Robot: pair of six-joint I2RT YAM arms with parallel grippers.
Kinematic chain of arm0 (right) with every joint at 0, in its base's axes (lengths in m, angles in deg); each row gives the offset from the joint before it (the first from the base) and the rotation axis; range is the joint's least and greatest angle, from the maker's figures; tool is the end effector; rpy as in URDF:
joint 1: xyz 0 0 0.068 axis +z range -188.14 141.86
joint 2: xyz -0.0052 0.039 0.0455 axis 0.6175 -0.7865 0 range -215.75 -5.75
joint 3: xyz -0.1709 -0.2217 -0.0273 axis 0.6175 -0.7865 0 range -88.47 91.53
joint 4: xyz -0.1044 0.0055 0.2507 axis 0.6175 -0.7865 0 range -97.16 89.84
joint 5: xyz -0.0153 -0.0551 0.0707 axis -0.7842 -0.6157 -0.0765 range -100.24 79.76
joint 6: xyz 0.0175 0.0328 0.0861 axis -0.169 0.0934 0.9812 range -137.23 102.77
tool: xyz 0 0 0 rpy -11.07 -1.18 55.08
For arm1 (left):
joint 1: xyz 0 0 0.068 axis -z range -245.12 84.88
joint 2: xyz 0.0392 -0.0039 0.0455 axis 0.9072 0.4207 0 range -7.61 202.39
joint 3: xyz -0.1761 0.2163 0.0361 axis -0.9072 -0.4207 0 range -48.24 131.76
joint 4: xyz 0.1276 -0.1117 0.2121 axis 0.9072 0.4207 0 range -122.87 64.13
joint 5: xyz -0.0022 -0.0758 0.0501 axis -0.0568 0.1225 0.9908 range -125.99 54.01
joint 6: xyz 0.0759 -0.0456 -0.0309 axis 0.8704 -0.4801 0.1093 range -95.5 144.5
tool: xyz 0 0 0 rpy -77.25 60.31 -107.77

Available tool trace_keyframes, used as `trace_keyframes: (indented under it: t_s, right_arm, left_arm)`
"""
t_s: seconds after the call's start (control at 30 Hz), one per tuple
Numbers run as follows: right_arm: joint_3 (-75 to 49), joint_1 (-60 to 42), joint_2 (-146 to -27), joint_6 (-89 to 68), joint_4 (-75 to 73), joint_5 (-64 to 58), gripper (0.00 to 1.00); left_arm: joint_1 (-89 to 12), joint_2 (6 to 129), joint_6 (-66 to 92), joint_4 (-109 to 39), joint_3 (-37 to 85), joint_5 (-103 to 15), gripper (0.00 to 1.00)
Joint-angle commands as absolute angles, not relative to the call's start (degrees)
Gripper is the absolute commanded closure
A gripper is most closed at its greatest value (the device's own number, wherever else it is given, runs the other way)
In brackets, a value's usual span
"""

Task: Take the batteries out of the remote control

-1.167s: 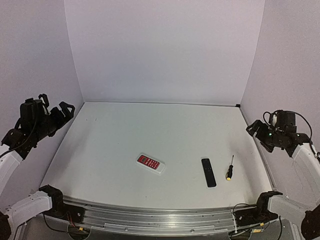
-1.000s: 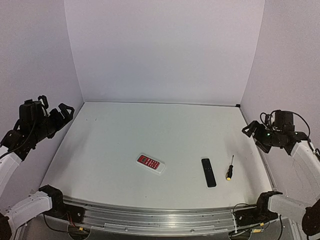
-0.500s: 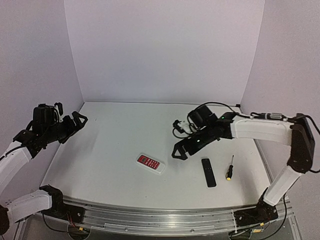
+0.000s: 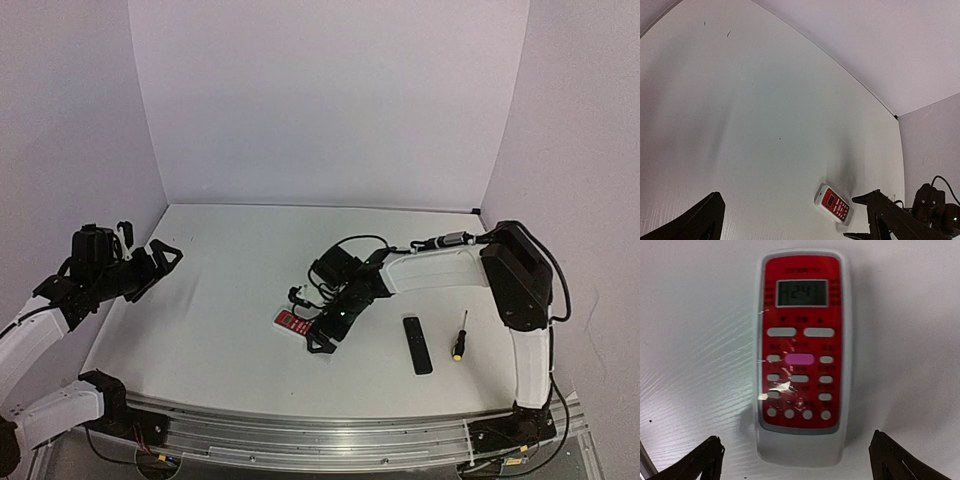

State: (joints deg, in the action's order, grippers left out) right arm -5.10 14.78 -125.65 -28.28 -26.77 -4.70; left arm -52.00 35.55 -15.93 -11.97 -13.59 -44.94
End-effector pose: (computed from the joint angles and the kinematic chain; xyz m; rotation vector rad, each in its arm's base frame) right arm 0.2762 0.3788 0.1048 -1.4652 2.2868 0.3545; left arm 0.2114 -0.0628 0.2442 -0.4136 2.1212 -0.7193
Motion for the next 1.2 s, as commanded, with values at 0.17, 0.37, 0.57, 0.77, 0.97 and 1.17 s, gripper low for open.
trace_keyframes:
  t_s: [0.17,0.37,0.57,0.77,0.97,1.17]
  right_arm:
    - [-0.6,17.2,-132.2,-29.2,-25.1,-8.5,0.23]
    - [-0.7,17.2,-132.0,-25.6,-24.5,-9.4,0.69]
    - [-2.2,16.9,-123.9,-13.1,-24.4,-1.9,0.91]
    - [-4.6,10.8,-113.6,4.0,-25.7,27.8,0.99]
    - [-6.2,7.7,-108.6,14.3,-25.8,50.3,1.00]
    - [-4.7,8.1,-104.8,20.4,-25.8,59.5,1.00]
  left_arm:
    - [-52.0,34.2,-17.0,-13.8,-15.3,-45.8,0.00]
    - [-52.1,34.2,-16.7,-16.1,-15.8,-46.6,0.00]
    - [-52.0,37.0,-13.6,-25.0,-16.0,-53.9,0.00]
    - [-51.7,44.2,-0.7,-51.5,-17.5,-86.8,0.00]
    - [-42.9,51.9,21.5,-50.7,-11.6,-99.6,0.00]
    - [-36.5,58.4,37.2,-43.2,-5.1,-104.4,0.01]
